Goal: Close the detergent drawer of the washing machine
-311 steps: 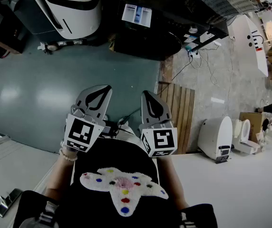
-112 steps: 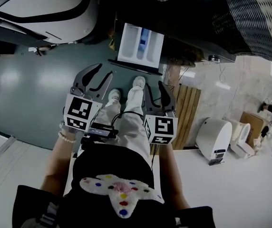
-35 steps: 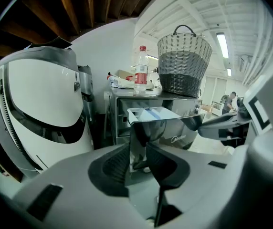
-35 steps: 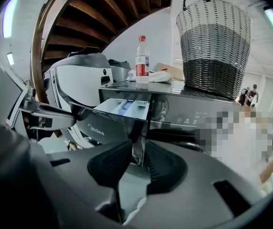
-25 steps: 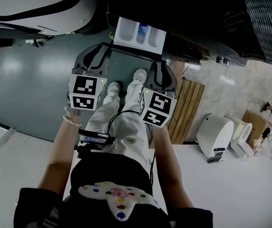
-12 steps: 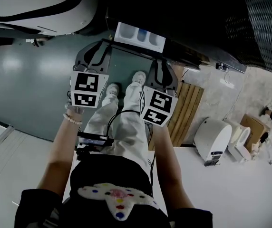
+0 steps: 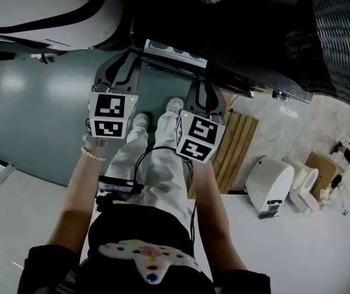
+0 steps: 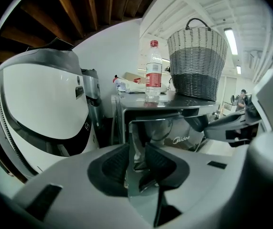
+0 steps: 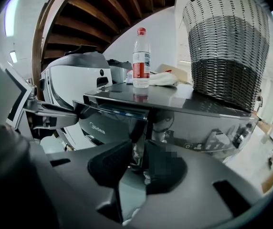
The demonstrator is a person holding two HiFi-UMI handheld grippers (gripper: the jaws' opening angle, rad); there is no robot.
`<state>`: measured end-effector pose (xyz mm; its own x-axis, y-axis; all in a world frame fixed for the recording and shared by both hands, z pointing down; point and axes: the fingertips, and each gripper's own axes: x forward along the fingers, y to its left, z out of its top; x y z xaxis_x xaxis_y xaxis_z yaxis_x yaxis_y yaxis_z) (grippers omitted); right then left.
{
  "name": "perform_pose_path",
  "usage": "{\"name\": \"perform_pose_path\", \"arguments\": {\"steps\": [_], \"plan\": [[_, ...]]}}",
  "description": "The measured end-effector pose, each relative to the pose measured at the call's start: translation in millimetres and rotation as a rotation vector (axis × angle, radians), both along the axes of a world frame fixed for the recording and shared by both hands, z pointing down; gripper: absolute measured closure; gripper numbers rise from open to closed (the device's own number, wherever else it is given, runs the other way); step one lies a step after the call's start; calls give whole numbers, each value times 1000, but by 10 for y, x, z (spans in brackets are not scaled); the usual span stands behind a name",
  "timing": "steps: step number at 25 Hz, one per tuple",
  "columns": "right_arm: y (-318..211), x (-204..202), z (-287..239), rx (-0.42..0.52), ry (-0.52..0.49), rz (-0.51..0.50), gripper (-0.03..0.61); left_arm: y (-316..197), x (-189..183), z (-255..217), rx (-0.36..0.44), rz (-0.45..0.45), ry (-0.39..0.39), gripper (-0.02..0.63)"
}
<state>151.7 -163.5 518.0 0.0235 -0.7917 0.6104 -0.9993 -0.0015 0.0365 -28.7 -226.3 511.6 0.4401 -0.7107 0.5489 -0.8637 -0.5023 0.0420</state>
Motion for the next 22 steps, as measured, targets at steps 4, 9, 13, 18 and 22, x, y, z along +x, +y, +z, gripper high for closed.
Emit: {"name": "perform_pose_path", "arguments": {"steps": [4,9,13,18,22], "plan": [[-89,31,-4,-1,7,-3,489,-84,27,-1,3,-17,2,508],[-188,36,-17,-3,0,9,490,-183,29,-12,7,-29,4,508],[-230,48,-24,1,-6,18,491,-219,38,-17,10,-35,8,508],[-279,61,-16,-3,-6,23,490,-268,48,-12,10,-47,14,508],[-293,69,-15,-5,-4,27,489,-283,57,-13,10,-47,15,508]]}}
